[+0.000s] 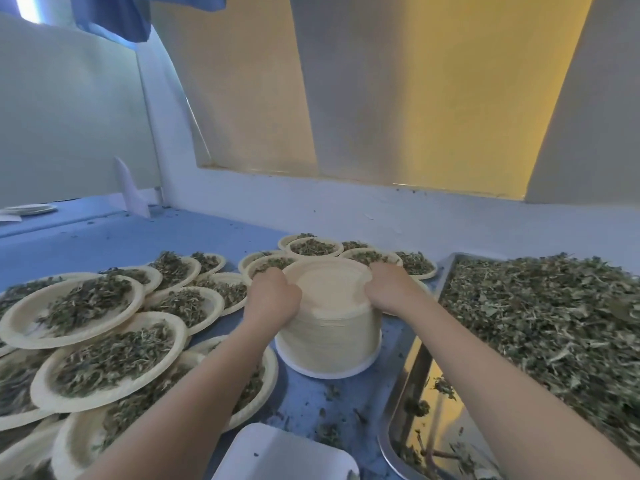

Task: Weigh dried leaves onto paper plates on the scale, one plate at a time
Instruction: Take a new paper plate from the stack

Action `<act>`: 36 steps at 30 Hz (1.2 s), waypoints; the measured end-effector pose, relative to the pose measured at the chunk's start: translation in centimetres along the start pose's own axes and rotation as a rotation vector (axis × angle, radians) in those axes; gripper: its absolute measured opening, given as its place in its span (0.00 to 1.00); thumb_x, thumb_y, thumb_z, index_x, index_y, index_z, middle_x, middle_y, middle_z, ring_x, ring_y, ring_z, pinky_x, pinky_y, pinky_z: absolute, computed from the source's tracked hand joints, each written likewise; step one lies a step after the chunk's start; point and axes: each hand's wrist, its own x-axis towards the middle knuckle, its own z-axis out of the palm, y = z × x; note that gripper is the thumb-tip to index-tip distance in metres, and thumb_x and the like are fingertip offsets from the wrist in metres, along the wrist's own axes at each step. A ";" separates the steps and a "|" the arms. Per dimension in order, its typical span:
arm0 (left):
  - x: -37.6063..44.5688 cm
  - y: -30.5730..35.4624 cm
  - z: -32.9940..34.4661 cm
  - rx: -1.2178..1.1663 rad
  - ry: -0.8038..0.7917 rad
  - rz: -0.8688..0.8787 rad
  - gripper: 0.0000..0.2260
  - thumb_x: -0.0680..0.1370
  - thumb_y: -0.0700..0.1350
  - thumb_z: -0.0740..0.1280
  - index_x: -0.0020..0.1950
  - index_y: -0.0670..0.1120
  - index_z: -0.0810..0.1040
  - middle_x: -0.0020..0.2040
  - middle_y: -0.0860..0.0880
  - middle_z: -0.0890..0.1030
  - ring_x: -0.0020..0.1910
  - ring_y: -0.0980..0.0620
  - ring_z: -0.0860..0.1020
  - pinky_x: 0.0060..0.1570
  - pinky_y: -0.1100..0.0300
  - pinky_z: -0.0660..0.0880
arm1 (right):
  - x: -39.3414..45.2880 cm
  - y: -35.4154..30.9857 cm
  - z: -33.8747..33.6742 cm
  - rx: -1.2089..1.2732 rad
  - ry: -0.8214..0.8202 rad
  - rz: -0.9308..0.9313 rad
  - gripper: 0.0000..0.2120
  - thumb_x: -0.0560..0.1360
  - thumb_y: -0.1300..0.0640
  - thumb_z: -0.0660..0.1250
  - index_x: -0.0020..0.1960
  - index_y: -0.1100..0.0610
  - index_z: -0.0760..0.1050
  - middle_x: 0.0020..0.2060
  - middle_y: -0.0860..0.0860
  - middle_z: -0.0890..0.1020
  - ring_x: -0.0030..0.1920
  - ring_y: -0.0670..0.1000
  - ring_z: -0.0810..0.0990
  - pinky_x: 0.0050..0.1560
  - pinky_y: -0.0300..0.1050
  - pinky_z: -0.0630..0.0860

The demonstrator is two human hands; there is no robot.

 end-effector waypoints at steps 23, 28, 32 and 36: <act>-15.1 -3.1 -8.4 0.085 0.031 0.078 0.05 0.75 0.36 0.58 0.38 0.41 0.67 0.36 0.45 0.72 0.34 0.49 0.70 0.29 0.58 0.60 | -14.9 -3.0 -0.1 0.049 0.016 -0.274 0.18 0.77 0.62 0.55 0.66 0.65 0.67 0.61 0.61 0.73 0.58 0.60 0.74 0.57 0.53 0.72; -19.6 -7.7 -6.5 0.027 -0.031 -0.028 0.03 0.76 0.38 0.58 0.42 0.44 0.69 0.41 0.46 0.75 0.35 0.52 0.71 0.28 0.61 0.63 | -18.8 -2.4 4.3 0.051 -0.054 -0.306 0.15 0.74 0.61 0.56 0.59 0.58 0.72 0.57 0.56 0.75 0.54 0.57 0.75 0.55 0.52 0.74; -20.5 -9.9 -4.8 -0.055 -0.014 -0.122 0.04 0.75 0.39 0.58 0.46 0.42 0.71 0.44 0.45 0.75 0.41 0.49 0.72 0.33 0.57 0.64 | -19.6 -2.0 6.8 -0.047 -0.017 -0.270 0.14 0.75 0.57 0.57 0.58 0.57 0.72 0.56 0.55 0.76 0.56 0.57 0.73 0.56 0.52 0.73; -20.5 -10.4 -3.5 -0.114 0.016 -0.153 0.14 0.75 0.39 0.58 0.59 0.44 0.73 0.54 0.45 0.77 0.45 0.49 0.73 0.33 0.61 0.65 | -19.5 -1.9 7.9 -0.138 0.018 -0.249 0.11 0.75 0.55 0.57 0.56 0.56 0.71 0.52 0.54 0.75 0.54 0.57 0.73 0.53 0.50 0.71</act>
